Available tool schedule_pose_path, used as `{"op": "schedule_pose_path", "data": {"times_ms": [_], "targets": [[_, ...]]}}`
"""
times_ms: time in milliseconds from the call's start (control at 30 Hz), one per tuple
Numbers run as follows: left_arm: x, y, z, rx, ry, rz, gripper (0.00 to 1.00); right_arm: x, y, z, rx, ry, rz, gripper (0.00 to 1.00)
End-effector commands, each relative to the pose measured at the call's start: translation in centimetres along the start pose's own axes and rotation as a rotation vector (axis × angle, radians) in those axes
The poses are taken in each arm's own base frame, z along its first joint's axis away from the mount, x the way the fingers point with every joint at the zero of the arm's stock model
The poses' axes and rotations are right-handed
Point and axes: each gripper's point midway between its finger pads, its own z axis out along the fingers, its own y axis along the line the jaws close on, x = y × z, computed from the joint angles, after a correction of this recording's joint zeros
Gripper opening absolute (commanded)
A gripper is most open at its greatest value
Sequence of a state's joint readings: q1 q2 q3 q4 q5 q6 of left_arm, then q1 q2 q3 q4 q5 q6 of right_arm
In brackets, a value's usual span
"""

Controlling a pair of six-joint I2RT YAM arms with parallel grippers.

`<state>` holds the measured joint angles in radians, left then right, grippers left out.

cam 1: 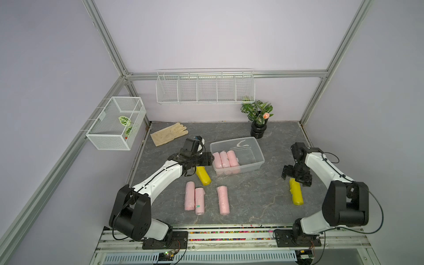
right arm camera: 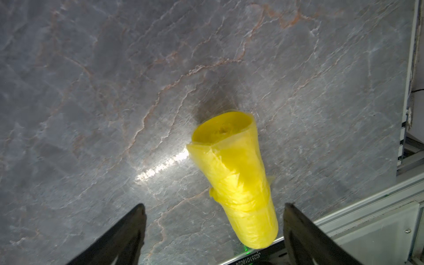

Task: Put the roll of trash bags into the storage box
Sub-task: Pick up the roll of trash bags from the center of the board.

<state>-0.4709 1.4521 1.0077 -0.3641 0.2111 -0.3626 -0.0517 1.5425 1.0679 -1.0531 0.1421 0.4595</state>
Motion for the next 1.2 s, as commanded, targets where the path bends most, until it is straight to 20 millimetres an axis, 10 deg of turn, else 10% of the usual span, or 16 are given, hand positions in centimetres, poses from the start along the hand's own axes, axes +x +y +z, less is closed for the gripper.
{"op": "schedule_pose_path", "data": {"times_ms": [0,733,1067,1100,1167], "targets": [[-1.3,-0.8,-0.9,0.024,-0.038,0.019,0.74,-0.1,-0.6,0.9,0.035,0.016,-0.008,0.93],[0.0,-0.5,-2.8,0.015,-0.06,-0.027,0.73,-0.3,2.8,-2.6,-0.091,-0.057,-0.103,0.89],[6.9,-3.3,-5.0,0.027,0.076,-0.088,0.76,-1.0,4.0,-2.2,-0.134,-0.052,-0.136,0.89],[7.7,-3.7,-5.1,0.029,0.099,-0.094,0.96,-1.0,4.2,-2.3,-0.138,-0.054,-0.142,0.9],[9.2,-4.0,-5.1,0.012,0.147,-0.108,1.0,-1.1,4.4,-2.4,-0.146,-0.058,-0.149,0.9]]}}
